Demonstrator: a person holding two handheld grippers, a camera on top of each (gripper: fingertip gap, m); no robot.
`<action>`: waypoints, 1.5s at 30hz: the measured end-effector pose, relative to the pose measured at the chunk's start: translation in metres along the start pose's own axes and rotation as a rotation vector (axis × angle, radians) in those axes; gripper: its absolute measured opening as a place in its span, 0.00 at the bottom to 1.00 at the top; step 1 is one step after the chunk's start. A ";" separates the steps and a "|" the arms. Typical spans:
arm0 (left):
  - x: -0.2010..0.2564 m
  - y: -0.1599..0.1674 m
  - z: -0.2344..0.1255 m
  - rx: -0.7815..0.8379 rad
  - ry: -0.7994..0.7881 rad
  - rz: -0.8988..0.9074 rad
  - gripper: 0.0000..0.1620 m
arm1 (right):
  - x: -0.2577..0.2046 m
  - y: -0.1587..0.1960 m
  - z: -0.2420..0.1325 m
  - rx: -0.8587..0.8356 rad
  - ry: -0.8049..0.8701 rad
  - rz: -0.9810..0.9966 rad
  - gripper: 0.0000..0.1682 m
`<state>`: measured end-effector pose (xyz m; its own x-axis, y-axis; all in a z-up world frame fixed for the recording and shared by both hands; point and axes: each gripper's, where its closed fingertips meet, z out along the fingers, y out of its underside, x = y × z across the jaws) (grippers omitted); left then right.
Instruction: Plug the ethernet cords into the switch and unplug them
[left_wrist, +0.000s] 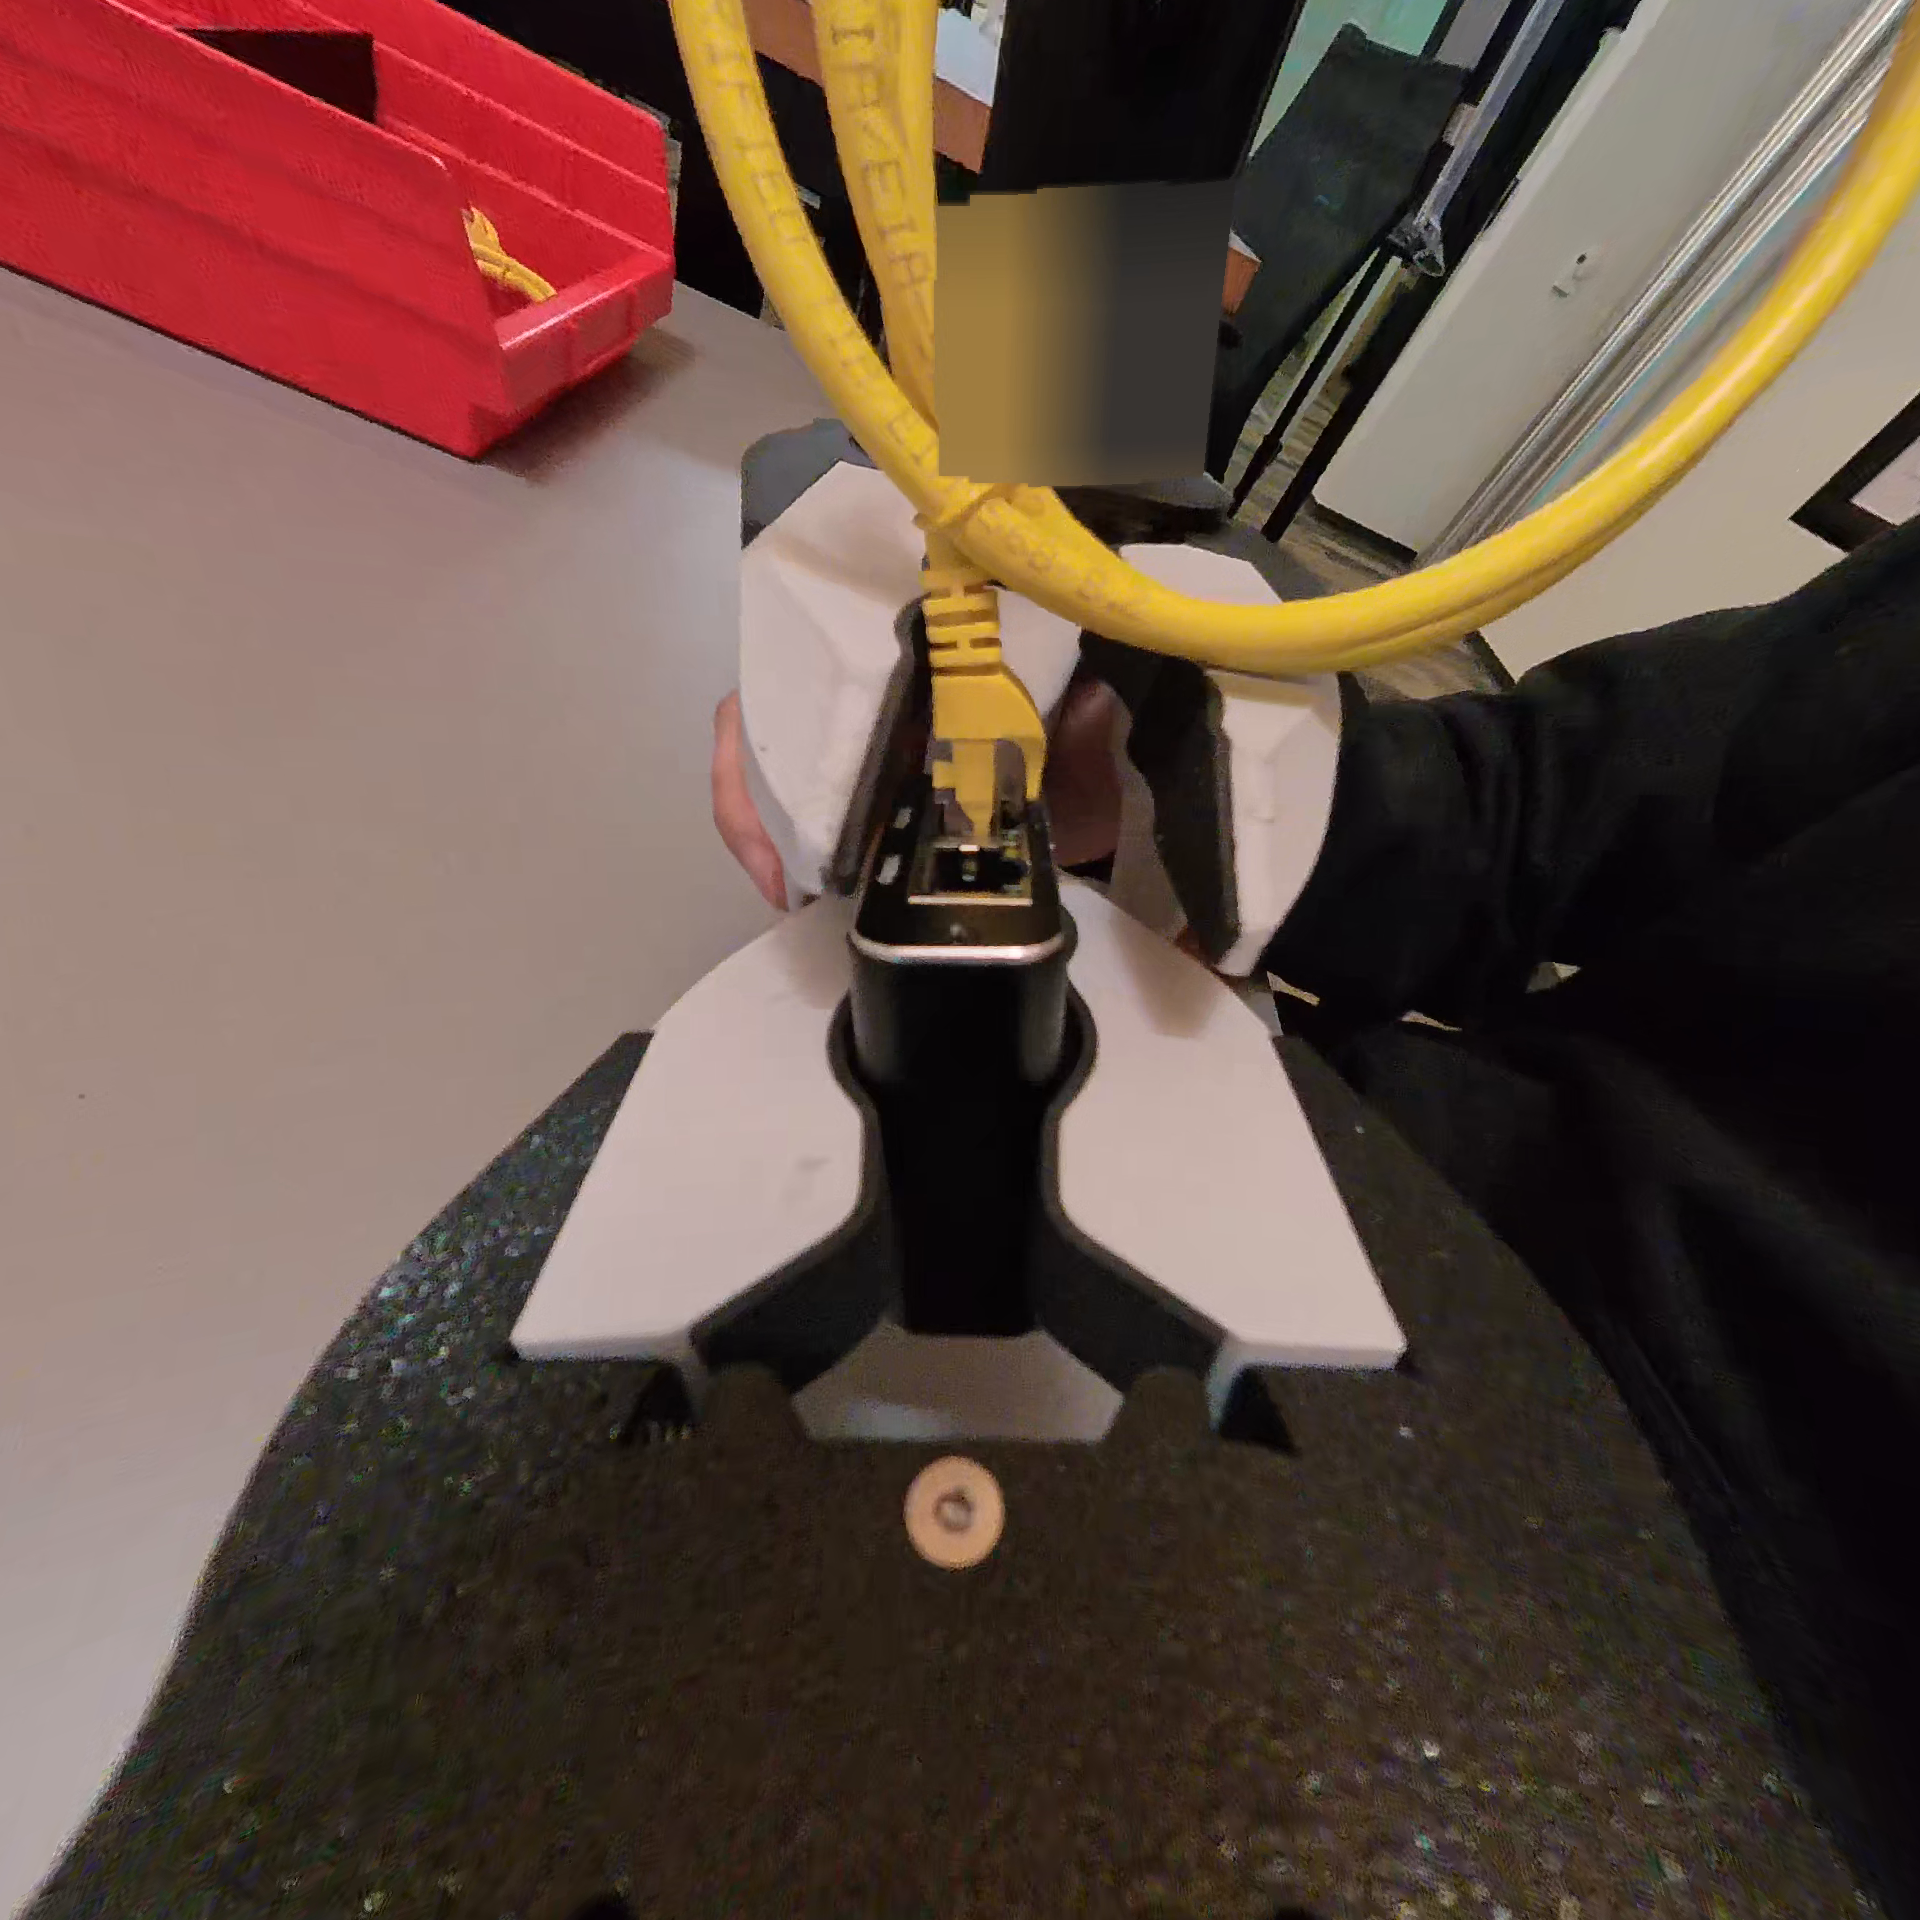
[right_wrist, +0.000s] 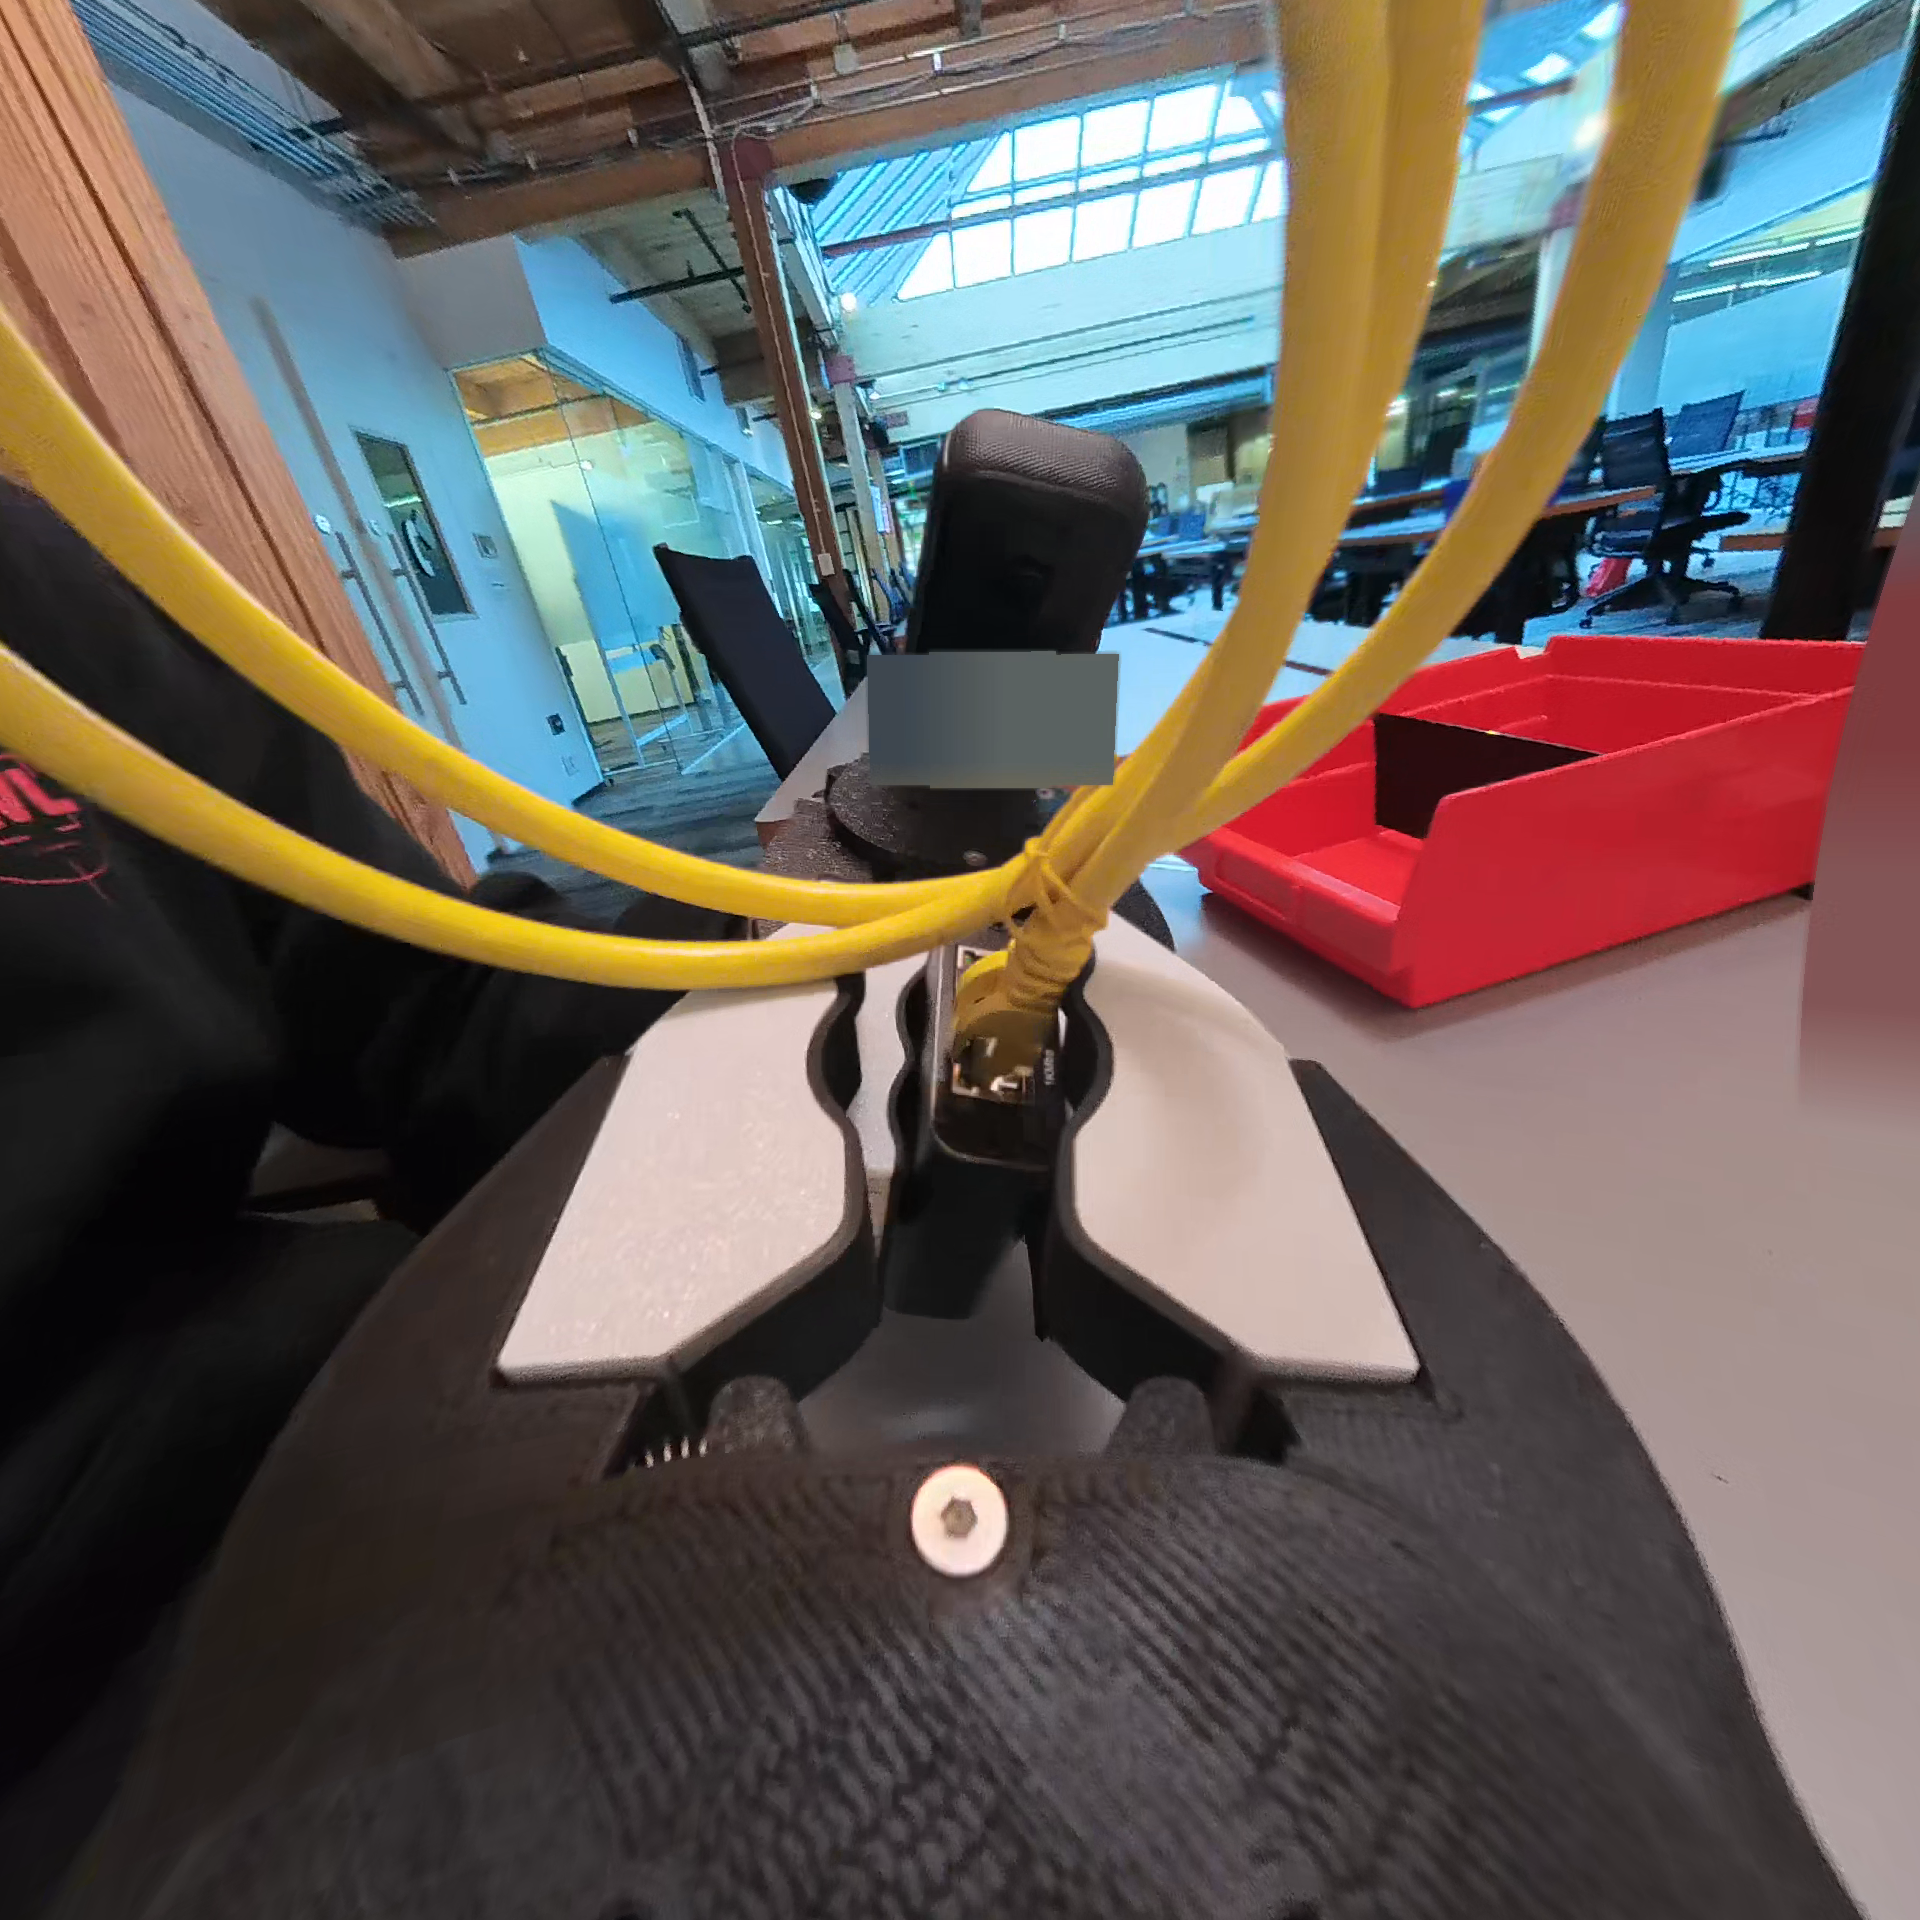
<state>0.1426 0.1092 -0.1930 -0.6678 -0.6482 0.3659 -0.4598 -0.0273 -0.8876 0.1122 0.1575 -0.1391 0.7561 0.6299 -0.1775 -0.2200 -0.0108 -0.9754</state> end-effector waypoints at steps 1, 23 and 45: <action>0.000 0.000 0.000 0.001 -0.003 -0.009 0.17 | 0.001 0.000 0.000 0.000 0.003 0.001 0.21; -0.041 0.011 -0.026 -0.141 -0.316 0.043 0.17 | 0.035 0.011 -0.034 -0.173 0.166 0.007 0.17; -0.018 0.004 -0.017 -0.102 -0.169 0.005 0.17 | 0.013 0.008 -0.015 -0.131 0.073 -0.054 0.18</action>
<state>0.1430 0.1339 -0.1989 -0.5666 -0.7666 0.3020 -0.5195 0.0478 -0.8532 0.1298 0.1543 -0.1509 0.8082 0.5747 -0.1285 -0.0990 -0.0825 -0.9917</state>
